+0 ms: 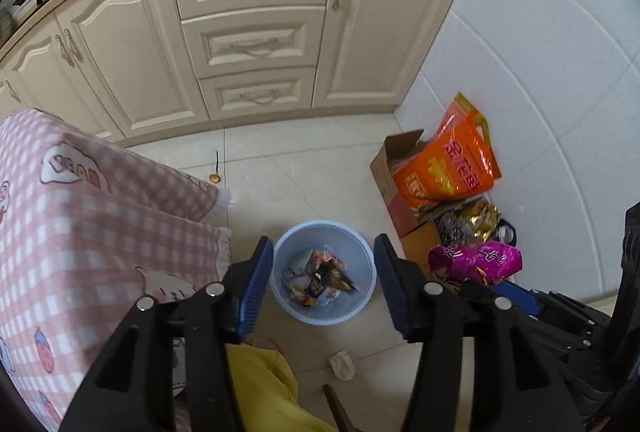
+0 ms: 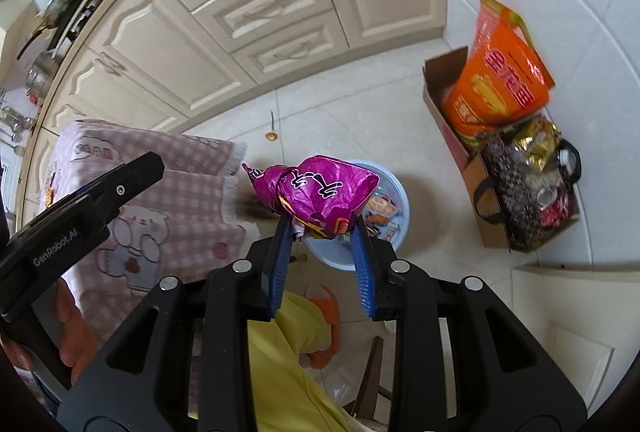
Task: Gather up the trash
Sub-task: 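Carry both wrappers over the blue bin and open both grippers, then move both tools back toward the table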
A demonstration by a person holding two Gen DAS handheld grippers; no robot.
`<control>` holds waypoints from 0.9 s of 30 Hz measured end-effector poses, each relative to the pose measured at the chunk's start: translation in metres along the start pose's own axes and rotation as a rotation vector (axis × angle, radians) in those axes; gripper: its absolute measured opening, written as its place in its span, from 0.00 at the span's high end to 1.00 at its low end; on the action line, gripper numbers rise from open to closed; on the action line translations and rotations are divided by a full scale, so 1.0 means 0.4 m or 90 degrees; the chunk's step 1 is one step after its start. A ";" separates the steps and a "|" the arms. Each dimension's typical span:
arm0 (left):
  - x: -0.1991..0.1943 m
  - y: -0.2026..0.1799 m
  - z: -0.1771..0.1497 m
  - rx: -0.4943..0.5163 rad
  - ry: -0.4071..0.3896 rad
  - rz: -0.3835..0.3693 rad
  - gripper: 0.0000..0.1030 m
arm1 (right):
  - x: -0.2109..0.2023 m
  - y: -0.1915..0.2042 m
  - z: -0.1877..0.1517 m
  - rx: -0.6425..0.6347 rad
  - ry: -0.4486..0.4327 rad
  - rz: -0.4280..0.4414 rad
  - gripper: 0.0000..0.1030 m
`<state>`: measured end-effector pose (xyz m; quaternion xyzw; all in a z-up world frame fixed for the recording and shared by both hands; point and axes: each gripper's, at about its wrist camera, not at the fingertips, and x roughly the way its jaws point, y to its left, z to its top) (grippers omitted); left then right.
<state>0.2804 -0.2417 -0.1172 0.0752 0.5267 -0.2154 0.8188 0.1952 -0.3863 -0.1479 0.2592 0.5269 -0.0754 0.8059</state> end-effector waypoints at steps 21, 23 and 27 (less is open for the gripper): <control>-0.091 0.136 -0.050 -0.057 -0.010 0.028 0.49 | 0.028 0.088 0.002 -0.026 0.008 -0.039 0.20; -0.108 0.142 -0.053 -0.057 -0.018 0.032 0.49 | 0.028 0.096 -0.002 -0.028 0.013 -0.040 0.20; -0.137 0.144 -0.059 -0.051 -0.033 0.032 0.49 | 0.020 0.115 -0.011 -0.035 0.015 -0.054 0.20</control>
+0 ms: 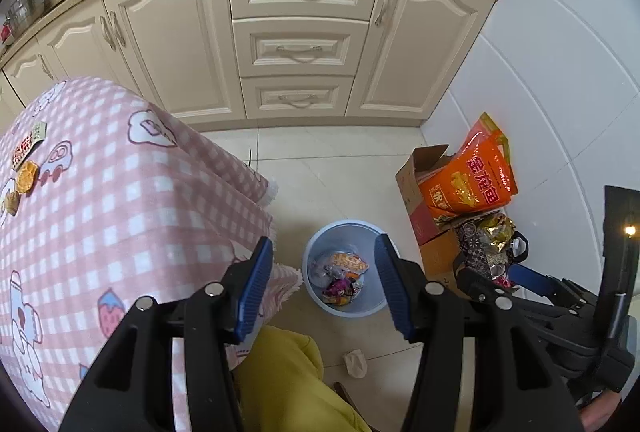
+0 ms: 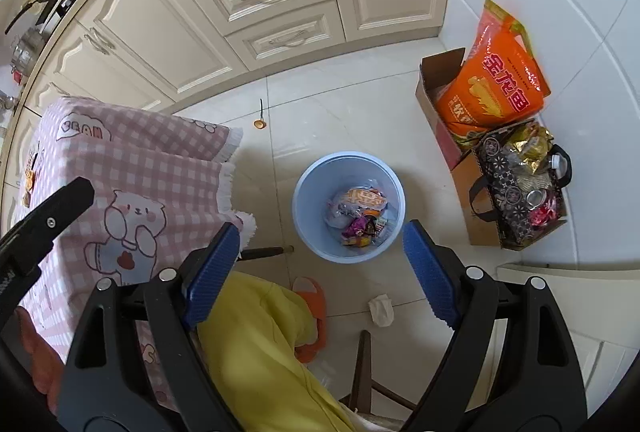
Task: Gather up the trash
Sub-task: 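Move both tools back toward the table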
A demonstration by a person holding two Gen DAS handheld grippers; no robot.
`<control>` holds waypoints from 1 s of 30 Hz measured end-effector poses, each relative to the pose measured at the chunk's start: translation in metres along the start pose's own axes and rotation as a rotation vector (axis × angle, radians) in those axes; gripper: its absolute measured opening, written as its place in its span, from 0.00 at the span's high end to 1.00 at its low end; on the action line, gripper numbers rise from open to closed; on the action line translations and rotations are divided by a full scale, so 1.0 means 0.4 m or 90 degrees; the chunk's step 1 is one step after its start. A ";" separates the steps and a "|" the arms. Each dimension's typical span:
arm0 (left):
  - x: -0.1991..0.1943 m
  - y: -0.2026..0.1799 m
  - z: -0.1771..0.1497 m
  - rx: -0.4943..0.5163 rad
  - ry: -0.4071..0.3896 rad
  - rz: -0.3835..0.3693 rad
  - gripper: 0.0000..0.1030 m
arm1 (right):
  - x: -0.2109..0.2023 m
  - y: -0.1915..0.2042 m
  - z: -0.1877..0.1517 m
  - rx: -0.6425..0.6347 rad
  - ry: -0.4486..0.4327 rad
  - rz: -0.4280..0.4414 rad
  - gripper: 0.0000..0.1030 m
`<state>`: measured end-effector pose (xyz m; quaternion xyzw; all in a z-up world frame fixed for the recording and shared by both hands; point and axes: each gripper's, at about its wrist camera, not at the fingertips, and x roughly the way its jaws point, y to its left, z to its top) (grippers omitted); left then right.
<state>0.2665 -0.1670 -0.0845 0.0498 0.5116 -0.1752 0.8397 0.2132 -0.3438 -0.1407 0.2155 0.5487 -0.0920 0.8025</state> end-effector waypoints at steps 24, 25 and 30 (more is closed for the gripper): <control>-0.186 0.252 -0.094 -0.092 -0.067 0.003 0.49 | -0.142 0.293 -0.079 -0.132 -0.072 0.027 0.20; -0.191 0.267 -0.096 -0.099 -0.069 0.007 0.49 | -0.142 0.312 -0.082 -0.141 -0.071 0.030 0.20; -0.228 0.363 -0.122 -0.136 -0.081 0.026 0.48 | -0.143 0.399 -0.098 -0.181 -0.068 0.041 0.20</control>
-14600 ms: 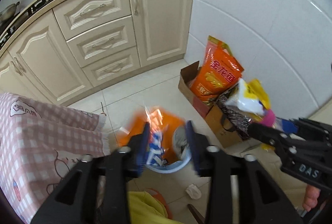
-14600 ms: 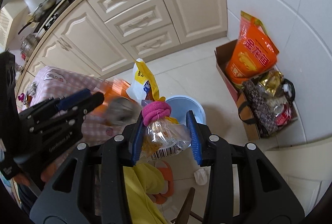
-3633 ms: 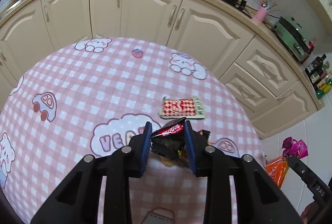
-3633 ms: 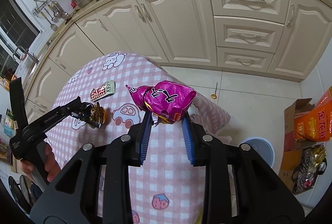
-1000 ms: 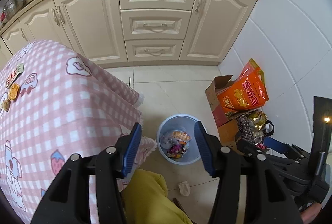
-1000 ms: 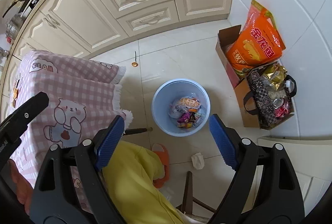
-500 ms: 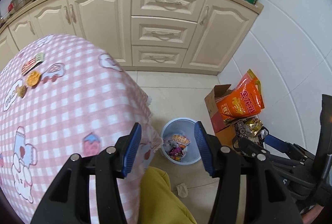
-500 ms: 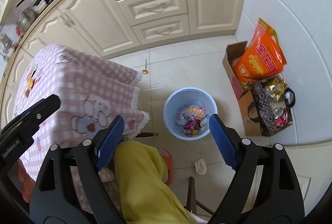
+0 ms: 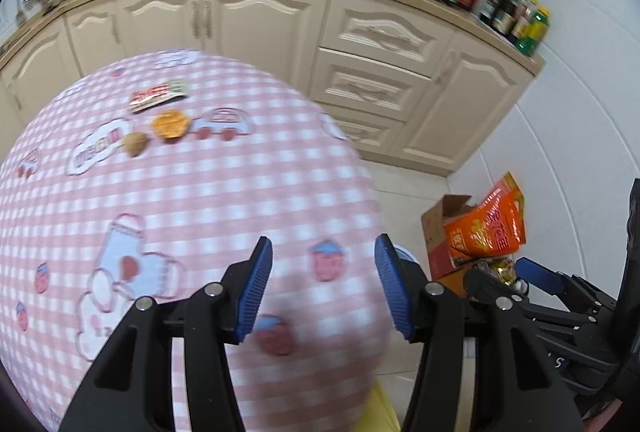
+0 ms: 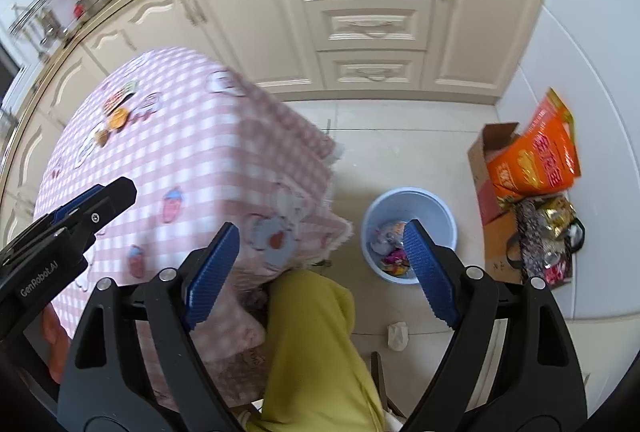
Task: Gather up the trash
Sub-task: 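Move both tools over the table toward the remaining small items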
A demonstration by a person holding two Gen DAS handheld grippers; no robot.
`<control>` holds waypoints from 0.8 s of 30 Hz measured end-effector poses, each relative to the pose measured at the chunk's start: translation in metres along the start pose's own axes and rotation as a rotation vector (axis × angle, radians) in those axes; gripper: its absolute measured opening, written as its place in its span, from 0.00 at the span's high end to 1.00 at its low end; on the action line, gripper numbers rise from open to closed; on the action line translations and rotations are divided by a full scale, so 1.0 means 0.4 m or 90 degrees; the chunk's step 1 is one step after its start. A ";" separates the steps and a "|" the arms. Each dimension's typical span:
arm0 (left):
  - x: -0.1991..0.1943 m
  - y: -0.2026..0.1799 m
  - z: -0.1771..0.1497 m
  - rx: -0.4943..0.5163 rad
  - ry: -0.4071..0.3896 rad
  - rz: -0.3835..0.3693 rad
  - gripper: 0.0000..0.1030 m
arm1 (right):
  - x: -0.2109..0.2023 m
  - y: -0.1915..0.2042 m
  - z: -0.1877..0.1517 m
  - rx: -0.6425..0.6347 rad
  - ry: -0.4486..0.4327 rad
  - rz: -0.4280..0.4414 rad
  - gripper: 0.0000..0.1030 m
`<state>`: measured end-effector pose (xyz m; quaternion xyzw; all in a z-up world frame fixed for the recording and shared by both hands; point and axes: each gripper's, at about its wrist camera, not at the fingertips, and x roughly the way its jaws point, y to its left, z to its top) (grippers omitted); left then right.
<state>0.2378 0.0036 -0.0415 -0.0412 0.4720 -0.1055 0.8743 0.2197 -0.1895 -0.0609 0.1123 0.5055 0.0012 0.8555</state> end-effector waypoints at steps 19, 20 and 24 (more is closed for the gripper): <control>-0.085 0.428 -0.009 -0.146 -0.020 0.101 0.41 | 0.079 0.439 0.092 -0.220 -0.014 0.053 0.16; -0.087 0.447 -0.008 -0.152 -0.021 0.104 0.41 | 0.085 0.454 0.101 -0.225 -0.014 0.058 0.16; -0.089 0.521 0.003 -0.178 -0.026 0.110 0.40 | 0.129 0.543 0.150 -0.266 -0.013 0.060 0.13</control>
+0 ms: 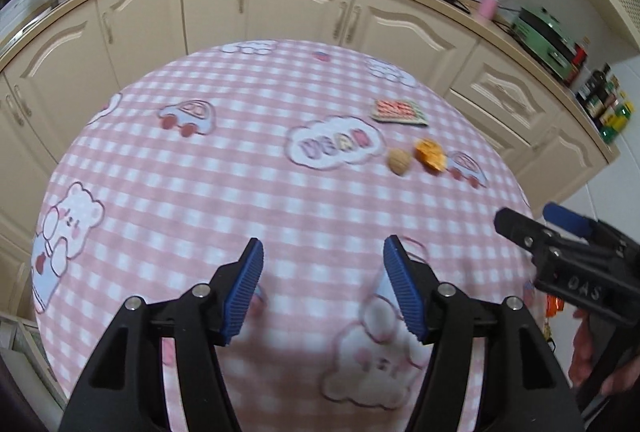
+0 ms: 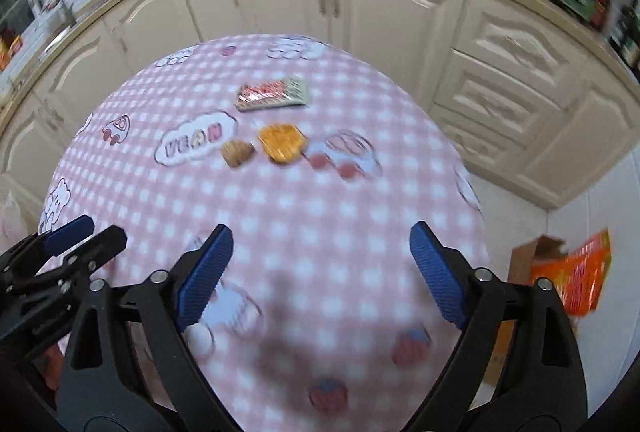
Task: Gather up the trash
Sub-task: 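Move both tools over the table toward the remaining small items, then grasp the bread ball and orange chip together with the right gripper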
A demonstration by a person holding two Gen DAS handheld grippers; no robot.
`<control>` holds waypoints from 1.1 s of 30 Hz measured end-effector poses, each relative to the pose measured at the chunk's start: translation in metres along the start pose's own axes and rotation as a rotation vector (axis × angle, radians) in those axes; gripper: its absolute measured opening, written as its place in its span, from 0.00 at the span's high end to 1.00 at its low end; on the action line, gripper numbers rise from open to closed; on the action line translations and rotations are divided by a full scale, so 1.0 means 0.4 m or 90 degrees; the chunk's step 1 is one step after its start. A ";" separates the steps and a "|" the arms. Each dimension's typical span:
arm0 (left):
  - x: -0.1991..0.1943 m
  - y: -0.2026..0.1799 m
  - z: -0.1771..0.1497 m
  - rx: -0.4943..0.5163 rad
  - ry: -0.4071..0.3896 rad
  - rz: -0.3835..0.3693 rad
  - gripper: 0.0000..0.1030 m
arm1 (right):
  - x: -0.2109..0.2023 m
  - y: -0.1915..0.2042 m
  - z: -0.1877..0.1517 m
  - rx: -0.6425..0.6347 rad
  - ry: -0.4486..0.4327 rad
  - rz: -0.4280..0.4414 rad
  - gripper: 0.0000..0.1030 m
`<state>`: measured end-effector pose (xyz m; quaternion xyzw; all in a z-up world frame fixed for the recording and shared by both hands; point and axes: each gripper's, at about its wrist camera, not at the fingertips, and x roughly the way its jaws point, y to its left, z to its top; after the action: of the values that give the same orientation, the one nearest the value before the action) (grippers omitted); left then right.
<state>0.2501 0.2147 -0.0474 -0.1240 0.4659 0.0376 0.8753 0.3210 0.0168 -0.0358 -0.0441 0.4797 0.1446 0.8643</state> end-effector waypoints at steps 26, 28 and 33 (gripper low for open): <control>0.121 0.083 0.071 -0.047 0.043 -0.013 0.39 | 0.256 0.070 0.181 -0.050 0.114 0.019 0.70; 0.120 0.084 0.071 -0.049 0.043 -0.012 0.39 | 0.254 0.061 0.175 -0.050 0.113 0.028 0.72; 0.117 0.084 0.069 -0.048 0.045 -0.009 0.39 | 0.240 0.022 0.165 -0.001 0.131 0.066 0.20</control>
<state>0.2927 0.2517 -0.0772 -0.1614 0.4937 0.0447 0.8533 0.4203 0.0594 -0.0807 -0.0349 0.5673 0.1841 0.8019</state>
